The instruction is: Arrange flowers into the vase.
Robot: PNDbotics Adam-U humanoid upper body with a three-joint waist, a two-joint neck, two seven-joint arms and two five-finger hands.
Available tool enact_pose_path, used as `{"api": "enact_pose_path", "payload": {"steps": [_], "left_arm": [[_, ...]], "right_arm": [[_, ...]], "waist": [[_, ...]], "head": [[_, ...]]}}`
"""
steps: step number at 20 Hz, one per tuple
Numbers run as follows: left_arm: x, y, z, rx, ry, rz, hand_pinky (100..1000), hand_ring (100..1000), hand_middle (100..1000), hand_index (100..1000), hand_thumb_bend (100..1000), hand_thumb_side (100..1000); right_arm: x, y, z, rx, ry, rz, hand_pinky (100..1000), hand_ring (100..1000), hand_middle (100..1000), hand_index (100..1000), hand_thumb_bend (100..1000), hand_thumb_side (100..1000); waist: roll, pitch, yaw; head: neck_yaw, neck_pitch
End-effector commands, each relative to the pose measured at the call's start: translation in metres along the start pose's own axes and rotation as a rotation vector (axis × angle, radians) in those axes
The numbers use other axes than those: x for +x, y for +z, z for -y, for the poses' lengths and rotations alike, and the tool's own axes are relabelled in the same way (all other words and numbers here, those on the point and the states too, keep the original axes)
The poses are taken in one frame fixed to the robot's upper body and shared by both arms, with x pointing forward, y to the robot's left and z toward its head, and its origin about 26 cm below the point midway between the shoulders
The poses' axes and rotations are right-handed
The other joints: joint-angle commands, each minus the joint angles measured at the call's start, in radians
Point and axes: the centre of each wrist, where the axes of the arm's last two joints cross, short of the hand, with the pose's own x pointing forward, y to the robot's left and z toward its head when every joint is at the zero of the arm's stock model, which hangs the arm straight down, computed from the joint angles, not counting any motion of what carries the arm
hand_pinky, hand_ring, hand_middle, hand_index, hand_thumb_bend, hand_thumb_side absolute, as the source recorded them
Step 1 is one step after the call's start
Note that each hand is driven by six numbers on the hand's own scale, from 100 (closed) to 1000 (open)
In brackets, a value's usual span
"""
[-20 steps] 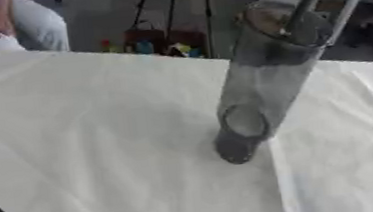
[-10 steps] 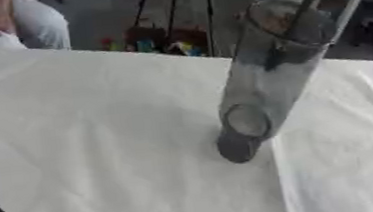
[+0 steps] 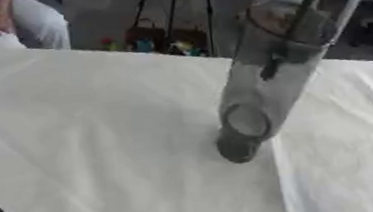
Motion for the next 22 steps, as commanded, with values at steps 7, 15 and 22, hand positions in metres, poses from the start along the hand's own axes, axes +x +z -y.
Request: {"api": "enact_pose_path", "payload": {"steps": [7, 15, 22], "left_arm": [[0.0051, -0.0066, 0.0024, -0.018, 0.010, 0.031, 532, 625, 647, 823, 100, 1000], [0.0051, -0.0070, 0.0030, -0.025, 0.010, 0.031, 533, 626, 651, 824, 100, 1000], [0.0050, -0.0065, 0.0026, -0.025, 0.009, 0.027, 534, 626, 652, 824, 100, 1000]], "right_arm": [[0.0157, -0.0017, -0.0018, 0.071, 0.044, 0.051, 273, 213, 100, 164, 100, 100], [0.0114, 0.0030, -0.0063, 0.117, 0.045, 0.021, 303, 240, 100, 165, 100, 100], [0.0114, 0.0067, -0.0046, 0.149, 0.150, -0.013, 528, 622, 100, 177, 100, 100]], "waist": [[0.007, -0.016, 0.004], [0.007, -0.007, 0.006], [0.005, -0.009, 0.001]], "head": [[-0.010, -0.026], [-0.013, -0.031], [-0.013, -0.031]]}}
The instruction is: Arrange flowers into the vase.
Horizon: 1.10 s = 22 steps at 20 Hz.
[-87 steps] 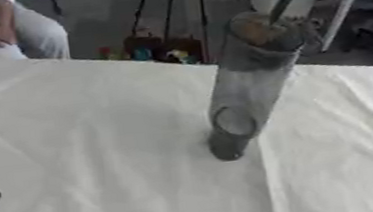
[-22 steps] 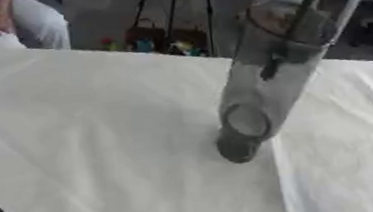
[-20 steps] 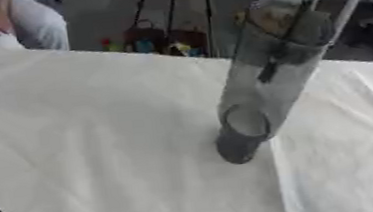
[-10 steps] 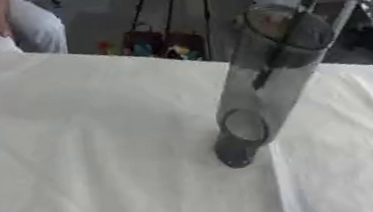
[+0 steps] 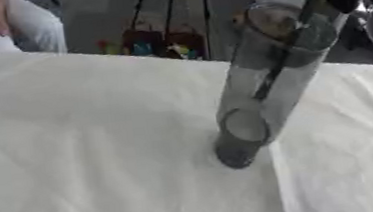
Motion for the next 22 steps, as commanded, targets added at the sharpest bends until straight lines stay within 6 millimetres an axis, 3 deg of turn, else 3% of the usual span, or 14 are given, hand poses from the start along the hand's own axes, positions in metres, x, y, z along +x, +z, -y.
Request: {"api": "enact_pose_path", "payload": {"steps": [1, 4, 8, 9, 10, 13, 22], "left_arm": [[0.0050, -0.0051, 0.0012, -0.009, 0.002, 0.027, 534, 626, 653, 824, 100, 1000], [0.0049, -0.0050, 0.0014, -0.011, 0.003, 0.026, 534, 627, 653, 824, 100, 1000], [0.0048, -0.0047, 0.0019, -0.013, 0.005, 0.024, 534, 628, 653, 824, 100, 1000], [0.0048, -0.0047, 0.0018, -0.013, 0.006, 0.024, 534, 629, 654, 825, 100, 1000], [0.0048, -0.0046, 0.0018, -0.013, 0.005, 0.024, 535, 630, 654, 825, 100, 1000], [0.0048, -0.0045, 0.0016, -0.013, 0.005, 0.023, 534, 630, 654, 825, 100, 1000], [0.0047, -0.0041, 0.0015, -0.013, 0.006, 0.019, 534, 631, 655, 825, 100, 1000]], "right_arm": [[0.0140, -0.0019, 0.0013, 0.041, 0.095, -0.008, 588, 723, 151, 176, 100, 100], [0.0144, -0.0012, 0.0024, 0.056, 0.144, -0.028, 622, 756, 267, 173, 100, 100], [0.0151, -0.0029, 0.0015, 0.061, 0.162, -0.022, 679, 804, 329, 171, 100, 100], [0.0152, -0.0030, 0.0015, 0.062, 0.165, -0.023, 747, 844, 360, 169, 100, 100], [0.0154, -0.0031, 0.0016, 0.061, 0.169, -0.024, 747, 843, 365, 169, 100, 100], [0.0160, -0.0029, 0.0028, 0.057, 0.191, -0.027, 921, 962, 462, 168, 100, 100], [0.0151, -0.0028, 0.0042, 0.034, 0.259, -0.041, 1000, 1000, 498, 183, 100, 100]], "waist": [[0.006, -0.025, -0.004], [0.007, -0.025, -0.005], [0.007, -0.026, -0.006], [0.007, -0.026, -0.006], [0.007, -0.026, -0.006], [0.007, -0.027, -0.007], [0.004, -0.030, -0.007]], "head": [[-0.002, -0.012], [-0.002, -0.013], [-0.003, -0.013], [-0.002, -0.013], [-0.002, -0.014], [-0.001, -0.016], [0.000, -0.019]]}}
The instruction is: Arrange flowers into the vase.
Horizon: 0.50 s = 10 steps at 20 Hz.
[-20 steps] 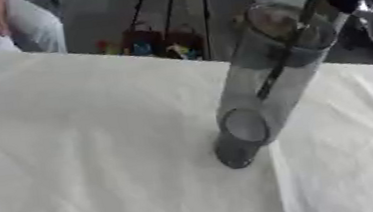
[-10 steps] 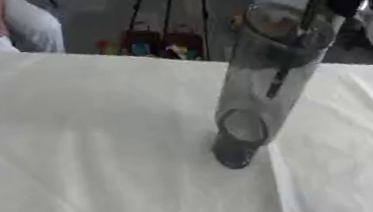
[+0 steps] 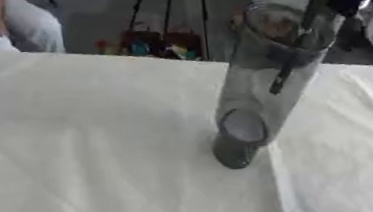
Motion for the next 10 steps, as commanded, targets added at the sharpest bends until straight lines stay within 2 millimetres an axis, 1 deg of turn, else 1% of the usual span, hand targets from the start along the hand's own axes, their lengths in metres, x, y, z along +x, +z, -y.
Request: {"api": "enact_pose_path", "payload": {"steps": [1, 4, 5, 6, 7, 10], "left_arm": [[0.0048, -0.0041, 0.0014, -0.008, 0.005, 0.023, 534, 632, 655, 825, 100, 1000], [0.0047, -0.0041, 0.0015, -0.009, 0.006, 0.022, 534, 632, 656, 825, 100, 1000], [0.0047, -0.0041, 0.0016, -0.010, 0.006, 0.022, 534, 632, 655, 825, 100, 1000], [0.0047, -0.0040, 0.0015, -0.010, 0.006, 0.022, 534, 632, 655, 825, 100, 1000], [0.0047, -0.0040, 0.0015, -0.010, 0.005, 0.022, 534, 632, 656, 825, 100, 1000], [0.0047, -0.0041, 0.0015, -0.010, 0.005, 0.022, 534, 632, 656, 825, 100, 1000]], "right_arm": [[0.0139, -0.0032, 0.0052, -0.004, 0.068, 0.016, 1000, 1000, 496, 195, 100, 100], [0.0146, -0.0031, 0.0037, 0.009, 0.088, 0.020, 1000, 1000, 491, 242, 100, 108], [0.0149, -0.0030, 0.0033, 0.013, 0.097, 0.024, 1000, 1000, 492, 265, 100, 168], [0.0150, -0.0028, 0.0030, 0.017, 0.104, 0.030, 1000, 1000, 491, 284, 103, 209], [0.0147, -0.0025, 0.0030, 0.019, 0.110, 0.034, 1000, 1000, 487, 294, 125, 266], [0.0131, -0.0017, 0.0033, 0.021, 0.126, 0.035, 996, 1000, 484, 319, 183, 356]], "waist": [[0.006, -0.030, -0.002], [0.005, -0.030, -0.003], [0.004, -0.030, -0.003], [0.004, -0.030, -0.003], [0.004, -0.030, -0.002], [0.002, -0.029, -0.002]], "head": [[0.000, -0.017], [0.000, -0.018], [0.001, -0.018], [0.001, -0.018], [0.001, -0.018], [0.002, -0.019]]}}
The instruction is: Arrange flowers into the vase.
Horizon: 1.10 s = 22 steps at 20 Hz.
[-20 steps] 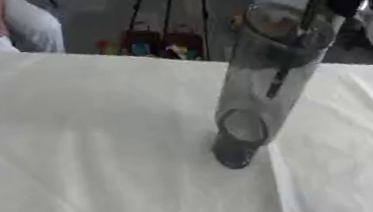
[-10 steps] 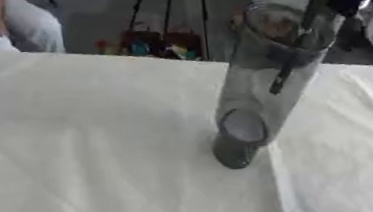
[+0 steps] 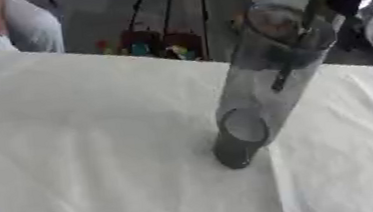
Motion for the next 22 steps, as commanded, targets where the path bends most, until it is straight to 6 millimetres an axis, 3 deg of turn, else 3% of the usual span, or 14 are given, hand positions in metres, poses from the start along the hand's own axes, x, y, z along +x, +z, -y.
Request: {"api": "enact_pose_path", "payload": {"steps": [1, 8, 22], "left_arm": [[0.005, -0.004, 0.001, -0.009, 0.005, 0.024, 534, 632, 656, 825, 100, 1000], [0.005, -0.004, 0.002, -0.009, 0.008, 0.023, 534, 633, 657, 826, 100, 1000], [0.005, -0.004, 0.002, -0.005, 0.015, 0.021, 534, 633, 658, 826, 100, 1000]], "right_arm": [[0.012, -0.002, 0.005, 0.011, 0.060, 0.028, 996, 1000, 484, 329, 192, 383], [0.010, -0.003, 0.001, 0.005, 0.030, 0.018, 986, 1000, 467, 323, 100, 369], [0.008, 0.008, -0.009, 0.034, 0.054, -0.027, 992, 1000, 451, 308, 100, 394]], "waist": [[0.006, -0.029, -0.001], [0.004, -0.028, -0.001], [-0.002, -0.027, -0.002]], "head": [[0.001, -0.018], [0.000, -0.016], [0.008, -0.017]]}}
